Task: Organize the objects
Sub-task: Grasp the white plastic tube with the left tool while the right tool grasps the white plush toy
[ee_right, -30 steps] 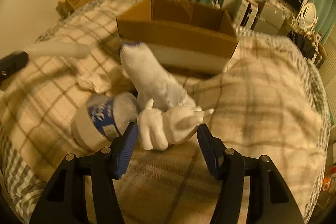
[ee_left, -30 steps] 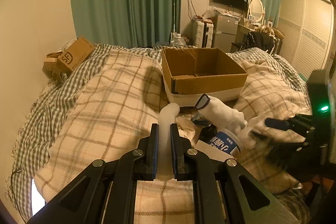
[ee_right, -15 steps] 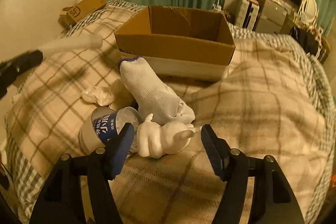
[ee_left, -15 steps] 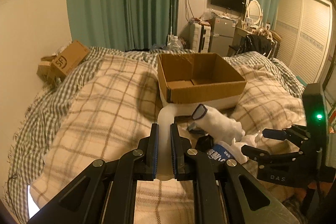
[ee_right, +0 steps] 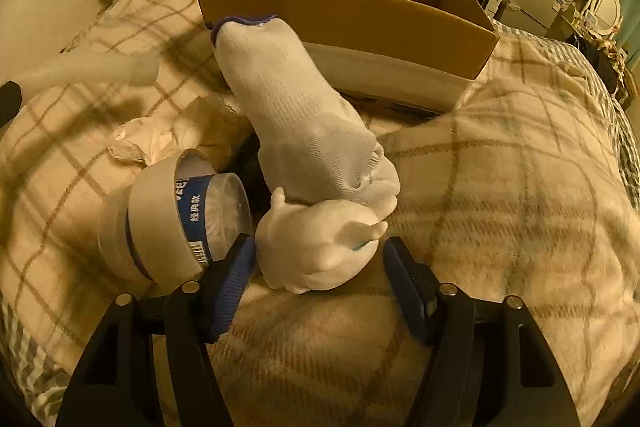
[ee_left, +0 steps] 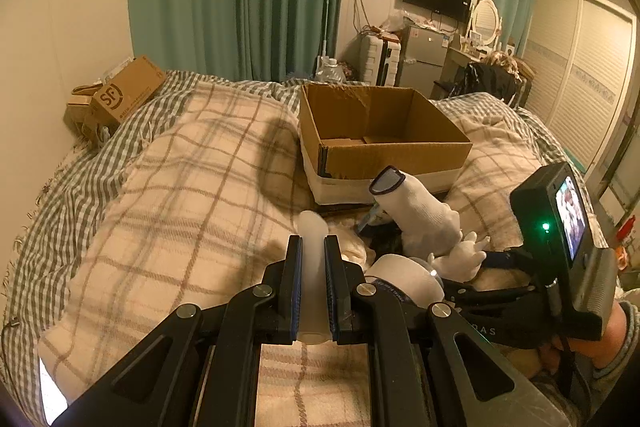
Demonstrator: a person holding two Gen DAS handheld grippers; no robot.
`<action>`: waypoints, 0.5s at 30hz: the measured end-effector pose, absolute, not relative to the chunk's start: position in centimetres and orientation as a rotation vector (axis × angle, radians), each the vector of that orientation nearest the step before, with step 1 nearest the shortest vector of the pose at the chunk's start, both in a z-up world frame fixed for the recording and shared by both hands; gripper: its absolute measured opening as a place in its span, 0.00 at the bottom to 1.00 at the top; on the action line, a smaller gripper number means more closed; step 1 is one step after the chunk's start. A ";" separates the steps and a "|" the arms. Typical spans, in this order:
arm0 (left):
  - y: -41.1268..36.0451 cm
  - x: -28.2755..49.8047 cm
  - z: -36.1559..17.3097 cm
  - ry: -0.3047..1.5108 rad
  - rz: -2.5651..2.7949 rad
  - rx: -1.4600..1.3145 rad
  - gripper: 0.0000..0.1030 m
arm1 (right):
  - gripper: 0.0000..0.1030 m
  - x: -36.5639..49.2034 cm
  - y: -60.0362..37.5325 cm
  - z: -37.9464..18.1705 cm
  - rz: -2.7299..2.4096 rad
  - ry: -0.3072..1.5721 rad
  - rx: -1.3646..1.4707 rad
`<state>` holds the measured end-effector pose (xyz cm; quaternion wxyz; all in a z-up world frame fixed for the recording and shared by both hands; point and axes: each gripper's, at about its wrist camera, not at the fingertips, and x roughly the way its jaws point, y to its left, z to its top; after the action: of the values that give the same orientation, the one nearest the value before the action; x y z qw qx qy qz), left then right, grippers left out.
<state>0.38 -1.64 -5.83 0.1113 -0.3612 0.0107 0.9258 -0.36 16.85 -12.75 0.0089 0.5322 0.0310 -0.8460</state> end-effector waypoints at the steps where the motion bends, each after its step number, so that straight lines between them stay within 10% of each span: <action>1: -1.7 0.5 -5.7 0.034 2.722 -1.058 0.10 | 0.56 -0.1 16.7 -12.6 -2.655 0.107 1.651; 15: 0.2 -1.2 -0.9 0.078 2.720 -0.936 0.10 | 0.47 2.4 16.8 -3.8 -2.834 0.170 1.305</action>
<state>-1.20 0.16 -0.86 0.1316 -0.3224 0.0267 0.9370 2.35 16.78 -3.85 0.0082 0.4177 0.0544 -0.9069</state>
